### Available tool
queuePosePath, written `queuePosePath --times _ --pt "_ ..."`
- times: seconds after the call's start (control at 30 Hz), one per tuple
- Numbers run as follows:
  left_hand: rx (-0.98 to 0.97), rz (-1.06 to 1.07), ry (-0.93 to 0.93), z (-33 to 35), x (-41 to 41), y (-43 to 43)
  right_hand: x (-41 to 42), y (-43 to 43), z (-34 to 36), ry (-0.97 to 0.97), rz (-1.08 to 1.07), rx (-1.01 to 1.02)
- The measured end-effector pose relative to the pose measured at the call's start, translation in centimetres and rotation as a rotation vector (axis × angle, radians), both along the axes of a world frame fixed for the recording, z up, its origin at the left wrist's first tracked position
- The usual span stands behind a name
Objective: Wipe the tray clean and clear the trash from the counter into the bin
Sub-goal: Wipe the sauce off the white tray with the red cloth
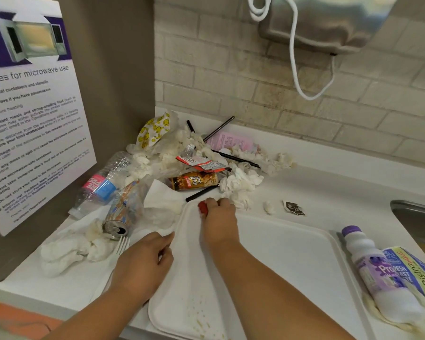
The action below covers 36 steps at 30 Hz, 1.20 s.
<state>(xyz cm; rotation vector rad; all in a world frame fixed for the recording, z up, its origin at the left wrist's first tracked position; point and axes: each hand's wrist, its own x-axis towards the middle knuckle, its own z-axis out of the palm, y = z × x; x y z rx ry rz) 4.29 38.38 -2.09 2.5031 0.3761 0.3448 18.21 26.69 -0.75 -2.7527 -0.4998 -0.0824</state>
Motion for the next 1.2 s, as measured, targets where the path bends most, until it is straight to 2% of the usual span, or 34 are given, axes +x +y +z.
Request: queuePosePath --times 0.07,0.2,0.37,0.5,0.6,0.7,0.8,0.9,1.2 --pt "-0.01 0.003 -0.005 0.0 0.0 0.0 0.0 1.2 0.1 0.004 0.06 -0.013" --pt "-0.017 0.006 -0.014 0.1 0.0 0.0 -0.1 1.1 0.4 0.042 0.221 0.089" --pt "-0.011 0.014 0.002 0.2 -0.1 -0.1 -0.7 -2.1 1.6 0.204 0.412 0.205" --pt "-0.006 0.002 0.0 0.2 -0.1 -0.1 -0.3 -5.4 1.7 0.052 0.191 0.357" --pt "-0.002 -0.002 -0.013 -0.1 -0.1 -0.1 0.5 -5.8 0.1 -0.053 0.026 0.195" --pt "-0.003 -0.007 -0.004 -0.3 -0.1 0.0 0.7 -3.7 -0.7 -0.081 0.02 0.163" --pt "0.011 -0.017 0.009 -0.4 0.1 0.2 0.5 -1.2 -0.6 -0.069 0.169 0.13" --pt "0.004 -0.017 0.015 -0.5 0.1 0.4 -0.2 0.0 -0.3 0.039 0.343 0.137" --pt "-0.008 -0.018 0.027 -0.7 0.3 0.4 -4.8 -3.7 1.8 0.237 0.708 0.103"
